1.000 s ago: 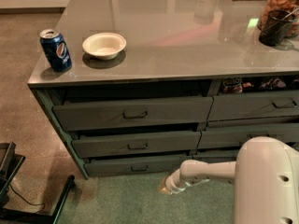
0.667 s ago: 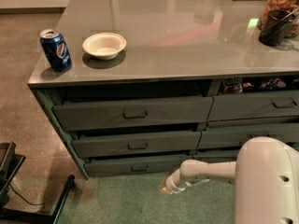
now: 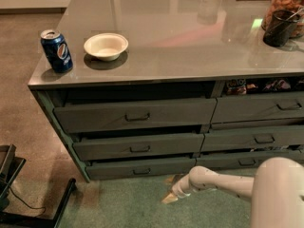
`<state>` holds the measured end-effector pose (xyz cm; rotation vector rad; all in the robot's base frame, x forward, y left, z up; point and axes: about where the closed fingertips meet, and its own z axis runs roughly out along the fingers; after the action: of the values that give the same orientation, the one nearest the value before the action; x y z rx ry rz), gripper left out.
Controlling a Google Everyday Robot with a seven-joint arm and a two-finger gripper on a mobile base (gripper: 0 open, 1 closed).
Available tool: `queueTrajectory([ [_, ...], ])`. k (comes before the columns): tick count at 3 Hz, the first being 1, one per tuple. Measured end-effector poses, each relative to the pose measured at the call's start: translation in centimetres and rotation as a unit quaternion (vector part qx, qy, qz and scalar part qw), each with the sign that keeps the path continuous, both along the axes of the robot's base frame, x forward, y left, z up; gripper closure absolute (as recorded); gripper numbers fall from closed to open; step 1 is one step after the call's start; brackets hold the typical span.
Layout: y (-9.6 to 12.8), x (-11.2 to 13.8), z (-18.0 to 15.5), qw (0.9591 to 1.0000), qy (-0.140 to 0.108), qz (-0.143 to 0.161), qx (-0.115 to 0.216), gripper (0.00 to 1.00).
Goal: Open bottom drawer
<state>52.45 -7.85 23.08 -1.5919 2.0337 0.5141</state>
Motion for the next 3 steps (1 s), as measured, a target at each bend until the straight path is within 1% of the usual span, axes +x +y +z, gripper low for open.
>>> queueTrajectory([
  [1,-0.1,1.5,-0.4,0.9993,-0.031,0.01,0.02,0.0],
  [2,0.5,3.2,-1.0,0.9977,-0.052,0.024,0.035,0.0],
  [3,1.8,4.9,-1.5,0.9956,-0.069,0.044,0.044,0.0],
])
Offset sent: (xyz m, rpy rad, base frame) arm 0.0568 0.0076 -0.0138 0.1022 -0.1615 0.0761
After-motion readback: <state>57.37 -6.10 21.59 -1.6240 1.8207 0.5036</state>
